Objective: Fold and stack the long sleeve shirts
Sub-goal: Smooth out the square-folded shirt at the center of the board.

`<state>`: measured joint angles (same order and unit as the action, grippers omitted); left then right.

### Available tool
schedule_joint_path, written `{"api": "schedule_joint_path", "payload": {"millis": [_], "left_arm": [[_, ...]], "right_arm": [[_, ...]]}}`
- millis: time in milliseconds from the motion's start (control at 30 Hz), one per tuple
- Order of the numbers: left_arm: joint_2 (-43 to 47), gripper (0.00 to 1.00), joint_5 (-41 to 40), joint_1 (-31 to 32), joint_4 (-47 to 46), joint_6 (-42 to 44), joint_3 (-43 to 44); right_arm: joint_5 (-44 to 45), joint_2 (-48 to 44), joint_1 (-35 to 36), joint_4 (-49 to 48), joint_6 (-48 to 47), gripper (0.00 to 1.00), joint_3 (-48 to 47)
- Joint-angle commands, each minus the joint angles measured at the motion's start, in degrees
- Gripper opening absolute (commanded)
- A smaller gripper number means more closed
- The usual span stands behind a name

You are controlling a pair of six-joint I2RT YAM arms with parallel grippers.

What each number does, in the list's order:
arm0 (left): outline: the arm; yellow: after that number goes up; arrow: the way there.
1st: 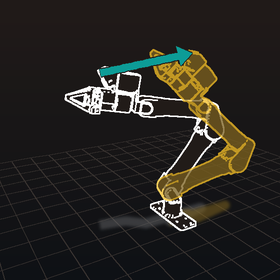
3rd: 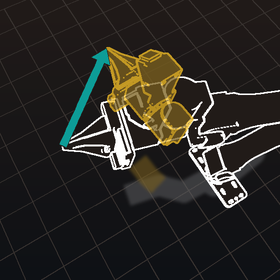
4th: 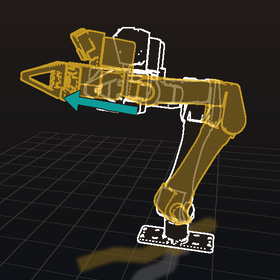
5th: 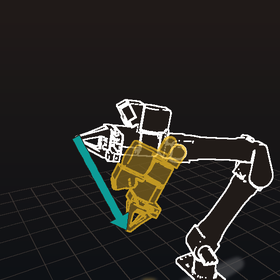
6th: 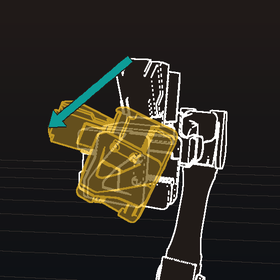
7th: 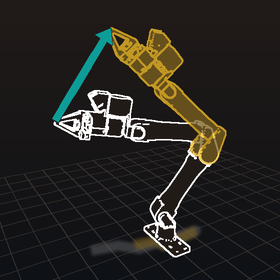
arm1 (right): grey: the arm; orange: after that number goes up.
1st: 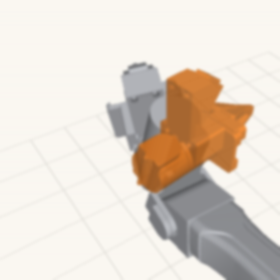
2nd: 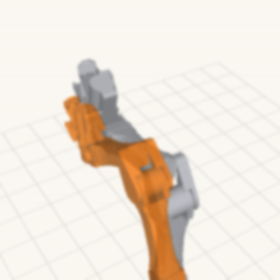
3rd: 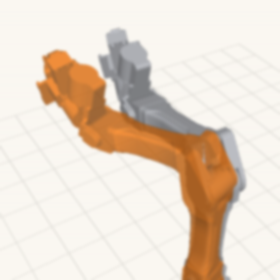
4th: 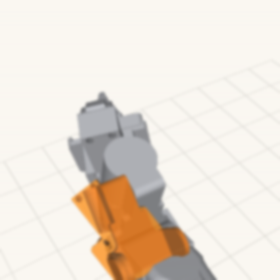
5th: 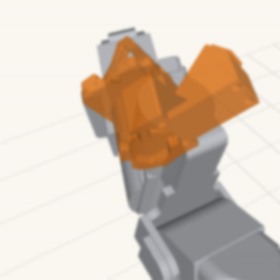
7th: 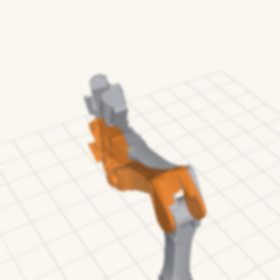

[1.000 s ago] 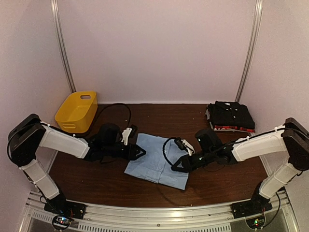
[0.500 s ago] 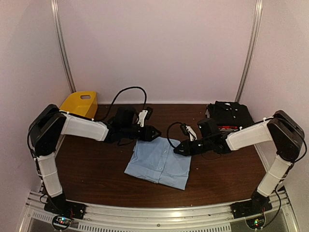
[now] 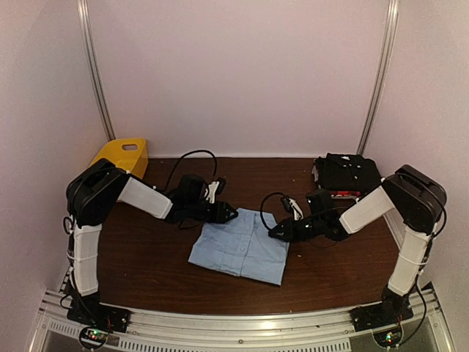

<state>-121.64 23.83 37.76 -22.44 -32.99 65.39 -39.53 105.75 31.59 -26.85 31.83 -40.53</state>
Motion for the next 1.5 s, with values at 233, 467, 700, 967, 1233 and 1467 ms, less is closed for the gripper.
{"api": "schedule_joint_path", "payload": {"millis": [233,467,700,967,1233,1467], "left_arm": [[5.6,0.45,1.0,-1.0,-3.7,1.6,-2.8],[16.8,0.46,0.4,0.1,-4.9,1.1,-10.9],[21.8,0.46,-1.8,4.7,-8.2,-1.8,-20.5],[17.0,0.46,-2.7,7.2,-15.4,-4.5,-27.5],[13.2,0.46,-4.0,7.3,-18.4,-4.1,-29.0],[20.6,0.46,-7.6,7.3,-11.0,-0.1,-27.0]], "right_arm": [[1.5,-13.3,-0.1,4.8,-1.8,0.21,4.8],[4.6,-21.3,6.7,9.3,-0.8,0.21,5.4],[8.9,-21.8,18.4,8.2,2.9,0.21,7.4],[9.6,-14.8,21.8,1.0,6.1,0.21,13.9],[9.4,-10.6,21.9,-2.3,6.4,0.20,17.3],[15.3,-25.3,20.6,13.9,1.8,0.25,14.6]]}}
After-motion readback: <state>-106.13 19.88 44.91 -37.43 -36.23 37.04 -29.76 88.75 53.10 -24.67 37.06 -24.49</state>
